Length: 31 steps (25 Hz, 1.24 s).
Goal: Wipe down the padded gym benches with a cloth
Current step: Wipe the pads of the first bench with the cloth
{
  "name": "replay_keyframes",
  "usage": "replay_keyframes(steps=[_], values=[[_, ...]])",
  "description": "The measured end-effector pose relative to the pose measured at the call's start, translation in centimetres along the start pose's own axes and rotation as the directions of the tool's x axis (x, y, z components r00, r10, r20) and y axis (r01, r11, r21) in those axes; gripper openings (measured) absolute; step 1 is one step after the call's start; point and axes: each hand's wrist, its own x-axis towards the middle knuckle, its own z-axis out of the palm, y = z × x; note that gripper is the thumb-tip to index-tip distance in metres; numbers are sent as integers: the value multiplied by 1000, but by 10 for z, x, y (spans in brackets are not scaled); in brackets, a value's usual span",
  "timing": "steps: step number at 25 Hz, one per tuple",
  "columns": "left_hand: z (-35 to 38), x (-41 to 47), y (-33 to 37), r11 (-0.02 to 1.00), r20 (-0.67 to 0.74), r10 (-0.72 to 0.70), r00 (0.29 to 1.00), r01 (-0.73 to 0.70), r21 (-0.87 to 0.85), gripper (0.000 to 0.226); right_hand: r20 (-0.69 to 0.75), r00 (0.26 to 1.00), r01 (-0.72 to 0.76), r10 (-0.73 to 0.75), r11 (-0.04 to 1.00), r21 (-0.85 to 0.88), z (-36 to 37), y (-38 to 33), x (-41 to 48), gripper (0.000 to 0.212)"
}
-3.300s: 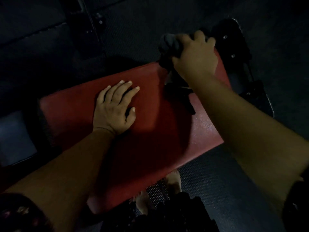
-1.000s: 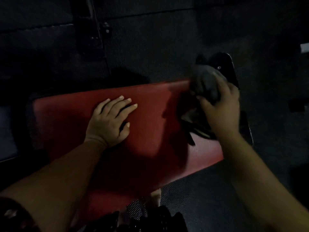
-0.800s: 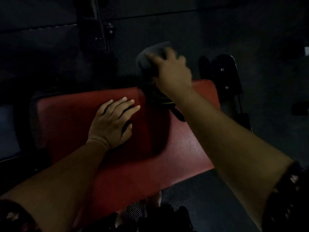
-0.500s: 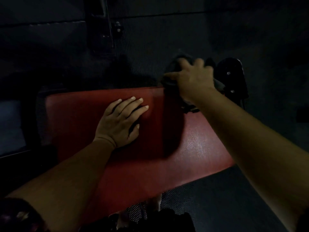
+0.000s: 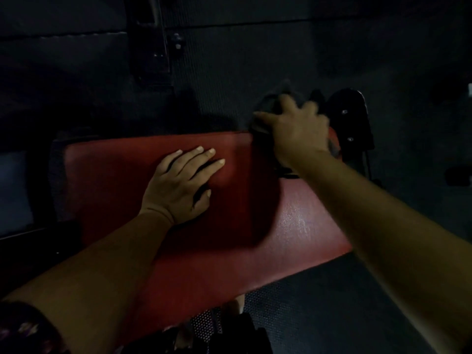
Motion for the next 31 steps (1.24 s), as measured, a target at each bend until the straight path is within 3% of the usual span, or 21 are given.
replay_keyframes(steps=[3, 6, 7, 10, 12, 14, 16, 18, 20, 22, 24, 25, 26, 28, 29, 31], values=[[1, -1, -1, 1000, 11, 0, 1000, 0, 4, 61, 92, 962, -249, 258, 963, -98, 11, 47, 2, 55], [2, -2, -2, 1000, 8, 14, 1000, -15, 6, 65, 79, 938, -336, 337, 941, -29, 9, 30, 10, 46], [3, -2, -2, 1000, 10, 23, 1000, -23, 6, 67, 63, 954, -293, 292, 956, 17, 5, 16, 11, 44], [4, -1, -2, 1000, -1, 30, 1000, -30, 9, 69, -26, 999, 31, -27, 990, 138, 3, -23, 2, 50], [4, -2, -3, 1000, 7, 24, 1000, -24, 17, 68, -70, 992, 118, -109, 983, 138, 9, -12, -3, 58], [4, -3, -2, 1000, 2, 17, 1000, -17, 26, 66, -49, 999, 12, -5, 990, 144, 19, 25, -1, 61], [4, -2, -1, 1000, -9, 11, 1000, -11, -3, 61, 25, 978, -210, 209, 964, 163, 29, 65, -5, 62], [4, -2, -2, 1000, -10, 13, 1000, -13, -11, 57, 81, 898, -439, 432, 868, 233, 36, 86, -12, 59], [3, -2, -2, 1000, 2, 15, 1000, -15, 2, 56, 120, 824, -561, 554, 766, 314, 36, 84, -11, 54], [2, -1, -2, 1000, -7, 19, 1000, -19, -2, 56, 63, 874, -475, 482, 818, 326, 29, 69, -5, 52], [2, -1, -1, 1000, -18, 9, 1000, -9, -13, 55, -47, 973, -210, 226, 951, 225, 25, 52, 0, 54], [2, -1, -1, 1000, -16, 6, 1000, -7, -16, 55, -82, 983, -147, 166, 968, 203, 26, 50, 1, 54], [2, -2, -1, 1000, -13, 7, 1000, -7, -15, 55, -76, 977, -177, 197, 960, 215, 28, 55, 3, 54], [1, -1, -1, 1000, -18, 14, 1000, -15, -12, 54, 39, 913, -391, 406, 843, 369, 42, 79, 5, 56], [2, -1, 0, 1000, -19, 13, 1000, -13, -15, 54, 123, 866, -473, 485, 715, 514, 54, 93, 4, 57], [2, -2, 0, 1000, -14, -3, 1000, 2, -21, 55, 222, 822, -479, 524, 426, 768, 69, 113, -6, 63]])
